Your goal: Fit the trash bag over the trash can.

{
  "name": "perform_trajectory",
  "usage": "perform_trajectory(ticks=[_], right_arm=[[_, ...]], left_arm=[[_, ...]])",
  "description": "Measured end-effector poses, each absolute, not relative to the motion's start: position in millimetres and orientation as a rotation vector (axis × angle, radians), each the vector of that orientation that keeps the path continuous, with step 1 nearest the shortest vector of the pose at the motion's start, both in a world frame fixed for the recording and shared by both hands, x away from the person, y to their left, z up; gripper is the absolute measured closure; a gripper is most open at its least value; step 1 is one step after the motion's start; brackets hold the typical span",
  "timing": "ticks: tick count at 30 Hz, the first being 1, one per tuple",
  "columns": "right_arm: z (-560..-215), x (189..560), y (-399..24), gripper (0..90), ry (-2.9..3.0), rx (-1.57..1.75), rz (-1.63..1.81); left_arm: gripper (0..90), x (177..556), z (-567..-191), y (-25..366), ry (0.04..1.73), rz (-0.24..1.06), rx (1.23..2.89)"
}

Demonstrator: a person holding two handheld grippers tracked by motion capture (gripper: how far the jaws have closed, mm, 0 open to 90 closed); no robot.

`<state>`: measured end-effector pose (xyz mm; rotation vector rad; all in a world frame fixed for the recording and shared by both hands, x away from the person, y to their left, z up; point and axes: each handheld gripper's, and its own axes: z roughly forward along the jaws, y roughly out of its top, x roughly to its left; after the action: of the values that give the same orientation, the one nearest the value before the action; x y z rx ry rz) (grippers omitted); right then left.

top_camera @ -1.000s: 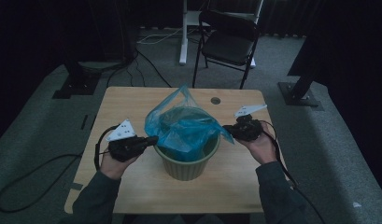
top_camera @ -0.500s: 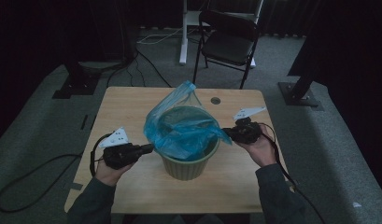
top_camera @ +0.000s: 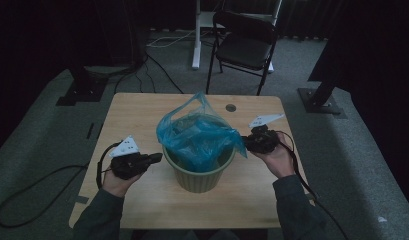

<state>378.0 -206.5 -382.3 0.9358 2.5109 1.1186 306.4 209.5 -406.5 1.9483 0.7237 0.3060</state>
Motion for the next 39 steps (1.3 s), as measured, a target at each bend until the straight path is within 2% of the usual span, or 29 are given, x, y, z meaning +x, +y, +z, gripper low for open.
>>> perform_trajectory(ticks=[2,5,13,22,27,35,39], right_arm=[[-379.8,377.8,-208.6,80.1,2.495,0.937,1.124],[-374.3,378.1,-212.0,69.7,2.457,0.953,1.144],[-361.9,382.8,-212.6,61.1,2.397,0.995,1.212],[-348.9,387.3,-218.3,59.6,2.329,1.028,1.223],[-340.4,393.8,-211.1,59.1,2.310,1.019,1.222],[-340.0,407.0,-194.1,56.8,2.338,1.015,1.209],[-345.3,416.0,-187.0,55.9,2.362,1.031,1.201]], left_arm=[[88.5,307.0,-402.7,213.0,0.736,0.324,1.934],[82.9,307.5,-395.5,217.6,0.745,0.355,1.913],[71.3,314.6,-370.9,219.3,0.764,0.435,1.853],[63.9,333.5,-343.4,203.5,0.776,0.503,1.847],[60.2,351.4,-331.6,181.8,0.805,0.531,1.855],[54.1,366.9,-338.4,158.6,0.874,0.525,1.922],[58.2,363.4,-348.0,157.0,0.909,0.536,1.954]])
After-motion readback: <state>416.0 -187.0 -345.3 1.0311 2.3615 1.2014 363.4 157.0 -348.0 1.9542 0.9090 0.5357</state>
